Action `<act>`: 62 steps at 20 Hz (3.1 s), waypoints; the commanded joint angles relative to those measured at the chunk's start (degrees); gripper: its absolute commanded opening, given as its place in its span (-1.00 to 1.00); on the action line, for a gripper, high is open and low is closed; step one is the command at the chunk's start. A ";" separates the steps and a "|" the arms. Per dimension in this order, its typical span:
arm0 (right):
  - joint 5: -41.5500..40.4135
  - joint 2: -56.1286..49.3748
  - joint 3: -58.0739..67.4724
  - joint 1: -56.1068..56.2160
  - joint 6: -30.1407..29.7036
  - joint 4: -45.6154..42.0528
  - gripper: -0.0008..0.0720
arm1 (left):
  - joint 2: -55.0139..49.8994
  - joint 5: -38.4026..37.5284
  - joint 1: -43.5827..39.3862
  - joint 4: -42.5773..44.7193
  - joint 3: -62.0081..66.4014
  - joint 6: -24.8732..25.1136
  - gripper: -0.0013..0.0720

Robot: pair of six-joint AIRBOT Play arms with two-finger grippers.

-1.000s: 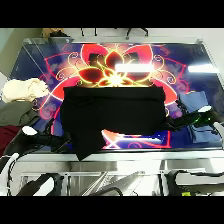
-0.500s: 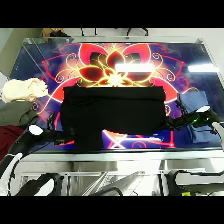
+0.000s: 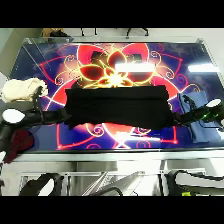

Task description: Fold the shirts.

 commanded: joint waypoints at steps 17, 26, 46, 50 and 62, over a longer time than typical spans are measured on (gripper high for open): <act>-22.91 -16.09 10.86 -0.09 -21.77 41.64 -0.89 | -38.47 8.92 -5.70 0.04 35.67 5.22 -0.92; -24.24 -19.06 18.86 -0.87 -21.90 29.35 0.46 | -56.70 -1.86 -5.68 -0.09 53.35 5.75 0.87; -3.98 -24.83 37.79 3.96 -10.95 21.73 -0.90 | -57.31 5.99 -24.04 -0.57 56.35 0.83 -0.92; 9.05 -19.52 48.59 3.93 -6.10 27.43 -0.91 | -62.01 19.41 -34.07 -0.52 53.64 0.74 -0.92; 14.97 -14.16 52.81 4.44 -4.22 37.86 -0.91 | -73.81 8.55 -40.59 -4.31 74.49 -7.89 -0.92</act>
